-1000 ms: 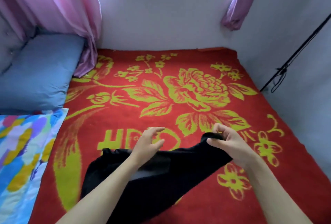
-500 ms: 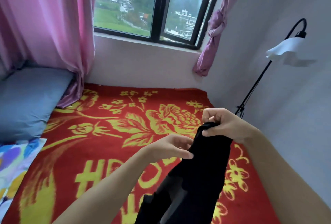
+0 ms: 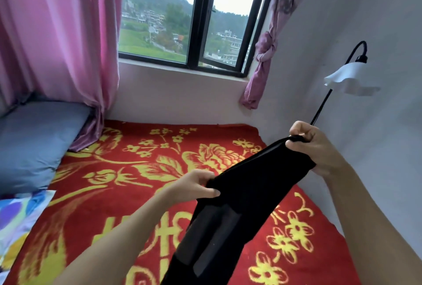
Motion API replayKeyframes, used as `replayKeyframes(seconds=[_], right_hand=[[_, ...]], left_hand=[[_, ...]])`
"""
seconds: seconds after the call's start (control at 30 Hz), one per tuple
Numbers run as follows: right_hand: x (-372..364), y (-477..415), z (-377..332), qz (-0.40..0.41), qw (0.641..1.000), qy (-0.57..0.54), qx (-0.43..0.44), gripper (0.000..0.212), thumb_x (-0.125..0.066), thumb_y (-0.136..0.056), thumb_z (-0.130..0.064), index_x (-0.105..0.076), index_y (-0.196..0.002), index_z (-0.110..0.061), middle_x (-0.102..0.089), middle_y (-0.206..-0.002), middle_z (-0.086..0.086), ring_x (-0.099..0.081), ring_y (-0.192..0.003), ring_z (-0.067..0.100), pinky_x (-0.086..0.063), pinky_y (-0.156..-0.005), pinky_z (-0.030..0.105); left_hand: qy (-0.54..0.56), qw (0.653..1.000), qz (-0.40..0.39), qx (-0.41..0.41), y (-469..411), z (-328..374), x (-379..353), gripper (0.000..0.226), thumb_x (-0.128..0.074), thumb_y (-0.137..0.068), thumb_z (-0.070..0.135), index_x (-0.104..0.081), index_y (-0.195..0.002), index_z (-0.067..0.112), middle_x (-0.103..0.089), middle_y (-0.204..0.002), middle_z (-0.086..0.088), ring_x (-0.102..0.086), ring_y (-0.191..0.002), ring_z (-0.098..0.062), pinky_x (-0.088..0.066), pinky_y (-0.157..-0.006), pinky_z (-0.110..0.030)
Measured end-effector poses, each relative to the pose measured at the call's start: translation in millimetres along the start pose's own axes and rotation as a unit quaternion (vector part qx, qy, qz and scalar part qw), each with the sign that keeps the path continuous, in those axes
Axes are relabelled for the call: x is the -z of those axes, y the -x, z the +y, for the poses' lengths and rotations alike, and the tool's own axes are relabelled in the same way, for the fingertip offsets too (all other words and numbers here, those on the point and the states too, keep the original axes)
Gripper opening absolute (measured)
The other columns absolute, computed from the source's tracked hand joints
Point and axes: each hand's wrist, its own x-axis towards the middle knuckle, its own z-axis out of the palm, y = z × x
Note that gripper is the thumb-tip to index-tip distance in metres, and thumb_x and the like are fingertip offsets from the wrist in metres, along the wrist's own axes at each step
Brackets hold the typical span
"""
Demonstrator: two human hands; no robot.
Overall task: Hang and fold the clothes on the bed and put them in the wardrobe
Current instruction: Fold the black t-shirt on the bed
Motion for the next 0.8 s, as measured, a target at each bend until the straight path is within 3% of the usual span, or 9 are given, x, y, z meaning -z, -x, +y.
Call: replayKeyframes(seconds=[0.1,0.23,0.3,0.4,0.47,0.53,0.6,0.7,0.8], right_hand=[[10.6,3.3,-1.6,0.052,0.998,-0.035,0.019,0.016,-0.055,-0.067,-0.002,-0.044,-0.071,-0.013,-0.048,-0.044,-0.009,-0.046,-0.034,0.0,-0.038,-0.036,0.009],[14.3,3.8,6.8,0.058,0.998,-0.025,-0.007,0.019,-0.058,-0.067,-0.003,-0.053,-0.062,-0.021,-0.048,-0.045,-0.008,-0.045,-0.035,0.001,-0.038,-0.037,0.01],[17.1,2.6,14.8,0.069,0.997,-0.033,-0.013,0.015,-0.059,-0.067,-0.005,-0.048,-0.066,-0.016,-0.049,-0.047,-0.008,-0.046,-0.036,0.002,-0.039,-0.037,0.011],[20.8,0.2,25.3,0.086,0.995,-0.045,-0.025,0.016,-0.06,-0.069,-0.008,-0.053,-0.062,-0.02,-0.052,-0.049,-0.008,-0.051,-0.04,0.004,-0.042,-0.04,0.012],[23.8,-2.3,33.3,0.087,0.995,-0.042,-0.039,0.021,-0.062,-0.07,-0.009,-0.057,-0.057,-0.024,-0.054,-0.051,-0.008,-0.054,-0.043,0.005,-0.045,-0.043,0.013],[24.3,-4.7,41.8,0.091,0.994,-0.038,-0.054,0.019,-0.064,-0.07,-0.011,-0.058,-0.057,-0.025,-0.056,-0.053,-0.007,-0.055,-0.044,0.006,-0.046,-0.044,0.014],[23.5,-7.0,52.1,0.089,0.993,-0.038,-0.07,0.019,-0.065,-0.07,-0.011,-0.059,-0.058,-0.025,-0.057,-0.053,-0.006,-0.055,-0.043,0.006,-0.045,-0.042,0.014],[18.5,-6.2,67.2,0.076,0.993,-0.007,-0.094,0.026,-0.065,-0.077,-0.008,-0.059,-0.059,-0.026,-0.058,-0.053,-0.007,-0.053,-0.041,0.005,-0.042,-0.04,0.012],[12.5,0.6,79.3,0.031,0.992,0.032,-0.118,0.015,-0.069,-0.074,-0.02,-0.056,-0.066,-0.022,-0.058,-0.058,-0.004,-0.051,-0.041,0.007,-0.039,-0.039,0.013]], left_hand=[[-0.064,0.997,0.026,0.029,7.4,-6.8,22.0,0.024,-0.059,-0.083,0.0,-0.058,-0.068,0.018,-0.055,-0.068,0.011,-0.053,-0.066,-0.005,-0.042,-0.068,-0.021],[-0.217,0.974,0.05,0.053,15.4,-16.2,45.5,0.006,-0.062,-0.079,0.011,-0.06,-0.08,0.005,-0.059,-0.076,-0.007,-0.056,-0.074,-0.018,-0.044,-0.078,-0.035],[-0.29,0.949,0.11,0.054,20.8,-18.8,54.9,0.004,-0.067,-0.078,0.015,-0.063,-0.078,0.014,-0.057,-0.073,0.004,-0.051,-0.075,-0.006,-0.04,-0.079,-0.029],[-0.11,0.978,0.176,0.039,35.3,-21.1,69.4,0.024,-0.072,-0.075,0.004,-0.058,-0.066,0.02,-0.056,-0.063,0.011,-0.054,-0.063,-0.004,-0.042,-0.061,-0.012],[0.039,0.982,0.182,0.028,46.4,-26.7,77.9,0.015,-0.076,-0.072,0.002,-0.062,-0.074,0.009,-0.064,-0.067,0.005,-0.064,-0.066,-0.013,-0.049,-0.06,-0.017],[0.133,0.972,0.194,0.026,56.0,-31.7,81.7,0.031,-0.084,-0.06,0.013,-0.063,-0.081,0.003,-0.068,-0.075,-0.006,-0.067,-0.069,-0.019,-0.053,-0.062,-0.023],[0.23,0.949,0.213,0.024,63.6,-36.2,82.5,0.041,-0.09,-0.047,0.021,-0.064,-0.075,0.006,-0.068,-0.073,-0.009,-0.066,-0.062,-0.018,-0.053,-0.055,-0.023],[0.27,0.925,0.267,0.013,75.6,-42.1,84.3,0.018,-0.084,-0.062,0.015,-0.069,-0.072,0.013,-0.069,-0.076,-0.009,-0.066,-0.061,-0.016,-0.052,-0.052,-0.021],[0.182,0.926,0.33,0.018,87.8,-50.3,85.4,0.003,-0.071,-0.074,0.016,-0.072,-0.075,0.018,-0.071,-0.074,-0.005,-0.066,-0.062,-0.013,-0.05,-0.054,-0.017]])
